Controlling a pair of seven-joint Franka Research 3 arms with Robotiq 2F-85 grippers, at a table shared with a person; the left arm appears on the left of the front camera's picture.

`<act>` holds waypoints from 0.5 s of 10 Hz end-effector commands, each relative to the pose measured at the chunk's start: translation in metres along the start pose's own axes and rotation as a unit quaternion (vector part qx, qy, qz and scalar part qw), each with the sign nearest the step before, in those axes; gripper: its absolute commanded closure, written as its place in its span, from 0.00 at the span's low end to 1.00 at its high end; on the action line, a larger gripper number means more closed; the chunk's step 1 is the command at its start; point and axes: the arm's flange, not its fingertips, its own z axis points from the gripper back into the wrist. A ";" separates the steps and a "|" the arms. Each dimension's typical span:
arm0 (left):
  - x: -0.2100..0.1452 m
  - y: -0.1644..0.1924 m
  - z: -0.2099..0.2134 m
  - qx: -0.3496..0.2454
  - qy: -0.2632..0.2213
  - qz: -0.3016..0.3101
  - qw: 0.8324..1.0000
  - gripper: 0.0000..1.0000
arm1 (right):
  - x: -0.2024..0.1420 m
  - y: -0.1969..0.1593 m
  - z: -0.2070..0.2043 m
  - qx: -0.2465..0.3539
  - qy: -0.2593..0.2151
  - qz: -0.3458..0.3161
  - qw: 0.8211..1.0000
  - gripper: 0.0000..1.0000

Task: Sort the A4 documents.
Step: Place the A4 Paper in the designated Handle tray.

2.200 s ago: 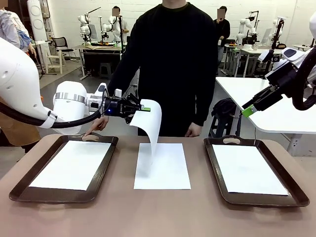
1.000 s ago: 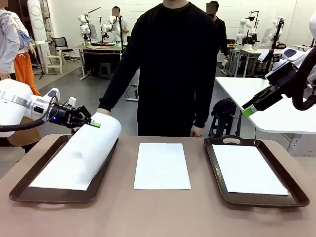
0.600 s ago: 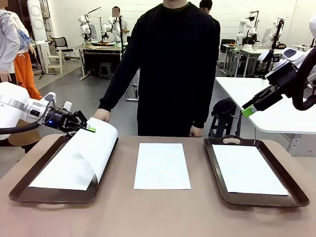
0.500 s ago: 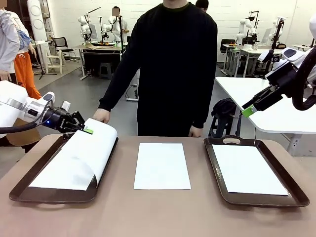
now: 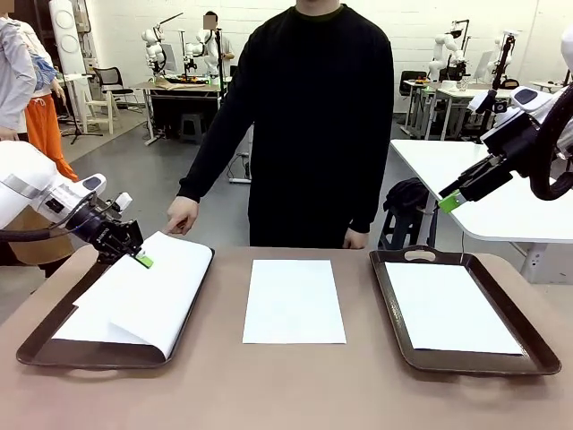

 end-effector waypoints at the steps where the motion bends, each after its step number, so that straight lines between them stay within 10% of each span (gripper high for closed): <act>1: 0.007 0.011 0.007 0.038 -0.008 0.020 0.999 0.99 | 0.000 0.000 0.000 0.002 0.000 0.001 1.000 0.00; 5: 0.004 0.021 0.022 0.123 -0.033 0.024 0.992 0.99 | 0.000 0.000 0.000 0.002 0.000 0.001 1.000 0.00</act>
